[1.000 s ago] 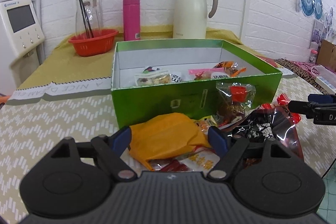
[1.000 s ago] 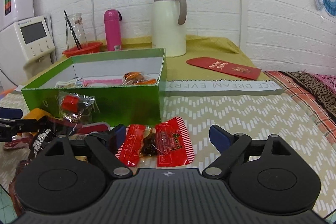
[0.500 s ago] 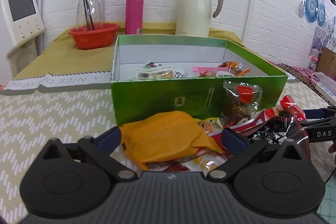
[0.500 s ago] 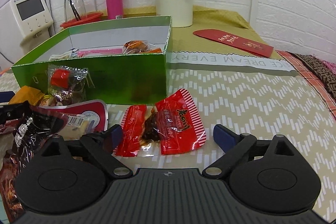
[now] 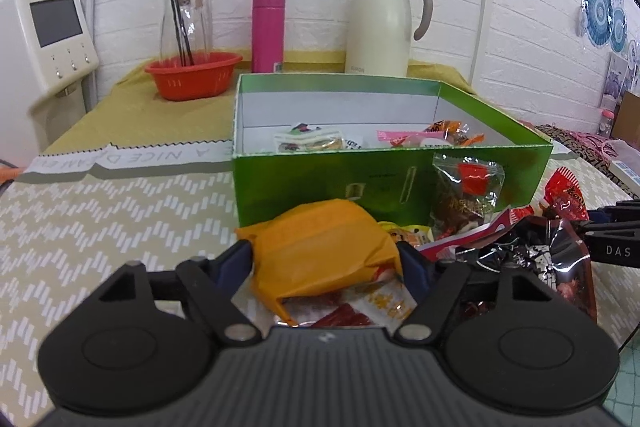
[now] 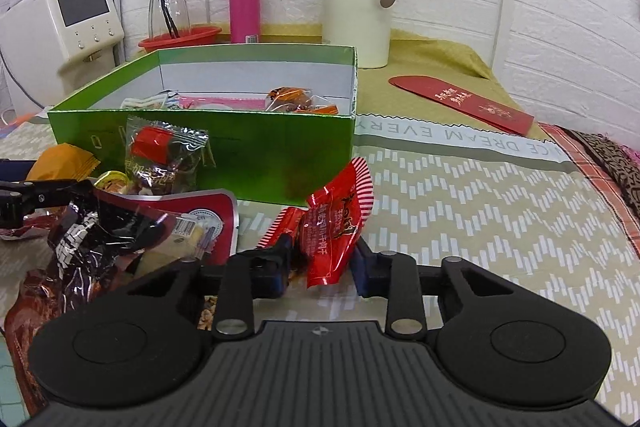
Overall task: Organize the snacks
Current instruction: 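Grasp the orange pouch with the left tool while the right tool grasps a red candy packet, then lift both snacks into the green box and open both tools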
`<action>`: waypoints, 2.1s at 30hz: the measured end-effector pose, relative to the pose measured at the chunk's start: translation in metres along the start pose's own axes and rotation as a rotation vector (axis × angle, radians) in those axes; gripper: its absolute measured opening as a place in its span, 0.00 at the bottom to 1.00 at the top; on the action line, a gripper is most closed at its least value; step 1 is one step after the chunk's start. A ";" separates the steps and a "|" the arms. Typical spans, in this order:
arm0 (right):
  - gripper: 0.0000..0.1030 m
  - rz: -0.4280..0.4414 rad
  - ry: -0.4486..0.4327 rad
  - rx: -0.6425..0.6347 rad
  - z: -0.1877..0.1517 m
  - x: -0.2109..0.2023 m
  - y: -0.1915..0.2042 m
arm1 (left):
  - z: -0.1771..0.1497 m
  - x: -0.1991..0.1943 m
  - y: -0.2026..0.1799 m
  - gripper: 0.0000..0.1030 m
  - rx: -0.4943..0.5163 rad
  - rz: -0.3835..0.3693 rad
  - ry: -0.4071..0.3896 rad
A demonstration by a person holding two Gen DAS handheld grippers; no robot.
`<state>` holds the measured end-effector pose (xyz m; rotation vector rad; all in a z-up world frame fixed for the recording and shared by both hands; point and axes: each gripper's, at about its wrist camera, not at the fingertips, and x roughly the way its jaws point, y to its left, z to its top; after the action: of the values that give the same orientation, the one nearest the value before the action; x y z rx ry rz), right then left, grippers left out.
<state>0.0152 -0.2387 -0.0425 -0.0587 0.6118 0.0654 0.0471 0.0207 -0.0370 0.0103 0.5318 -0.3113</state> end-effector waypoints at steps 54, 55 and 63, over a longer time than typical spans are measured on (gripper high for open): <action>0.33 0.215 -0.287 0.074 0.043 -0.070 0.040 | 0.042 -0.037 -0.020 0.71 0.029 0.035 -0.113; 0.33 0.194 -0.297 0.062 0.046 -0.068 0.039 | 0.046 -0.035 -0.020 0.71 0.034 0.036 -0.120; 0.33 0.085 -0.334 0.070 0.074 -0.040 0.016 | 0.084 -0.008 -0.016 0.71 0.041 0.044 -0.173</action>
<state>0.0240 -0.2188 0.0406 0.0462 0.2826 0.1334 0.0779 0.0005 0.0409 0.0345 0.3527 -0.2777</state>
